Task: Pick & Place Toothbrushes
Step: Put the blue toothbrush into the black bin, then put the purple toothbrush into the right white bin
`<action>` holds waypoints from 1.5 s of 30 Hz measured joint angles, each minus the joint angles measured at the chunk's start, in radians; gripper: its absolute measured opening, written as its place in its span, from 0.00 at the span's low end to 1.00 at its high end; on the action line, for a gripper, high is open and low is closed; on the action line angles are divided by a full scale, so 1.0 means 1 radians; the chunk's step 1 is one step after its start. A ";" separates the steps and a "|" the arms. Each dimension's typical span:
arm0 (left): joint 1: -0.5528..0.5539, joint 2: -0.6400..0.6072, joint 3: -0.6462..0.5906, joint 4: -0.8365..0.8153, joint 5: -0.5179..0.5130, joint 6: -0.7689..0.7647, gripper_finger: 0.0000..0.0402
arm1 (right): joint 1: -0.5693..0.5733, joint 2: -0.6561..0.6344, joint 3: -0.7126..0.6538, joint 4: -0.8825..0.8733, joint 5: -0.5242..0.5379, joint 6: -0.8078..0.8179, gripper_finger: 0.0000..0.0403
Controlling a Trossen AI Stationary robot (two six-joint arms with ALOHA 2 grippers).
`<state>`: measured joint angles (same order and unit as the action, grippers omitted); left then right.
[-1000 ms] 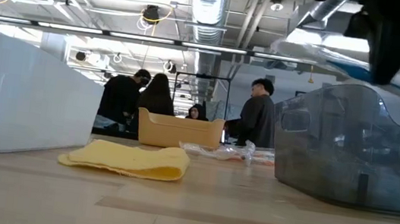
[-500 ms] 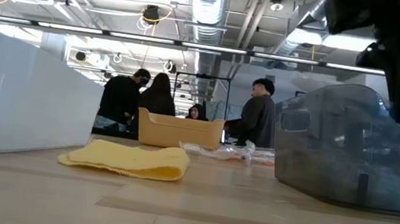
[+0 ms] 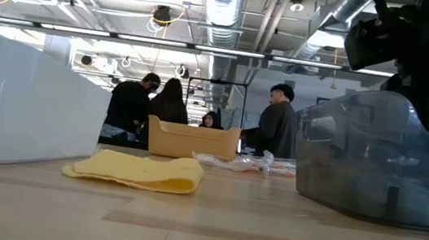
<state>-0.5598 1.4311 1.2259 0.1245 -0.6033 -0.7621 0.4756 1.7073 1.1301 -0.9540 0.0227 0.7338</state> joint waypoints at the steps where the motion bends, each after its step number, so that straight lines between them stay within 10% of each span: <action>1: 0.000 0.000 0.000 0.000 0.000 0.001 0.29 | -0.002 0.000 0.000 0.000 0.000 -0.005 0.03; 20: -0.002 0.000 0.000 0.000 0.006 0.002 0.29 | -0.005 -0.005 0.185 -0.175 0.010 -0.107 0.52; 32: -0.002 0.000 0.000 0.001 0.020 -0.001 0.29 | -0.167 -0.007 0.437 -0.303 0.147 -0.163 0.45; 45: -0.041 0.000 0.000 0.004 0.039 -0.003 0.29 | -0.659 -0.007 0.404 -0.102 -0.100 -0.141 0.39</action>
<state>-0.6005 1.4311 1.2259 0.1287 -0.5648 -0.7650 -0.1831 1.7004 1.5343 -1.0563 -0.0770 0.5924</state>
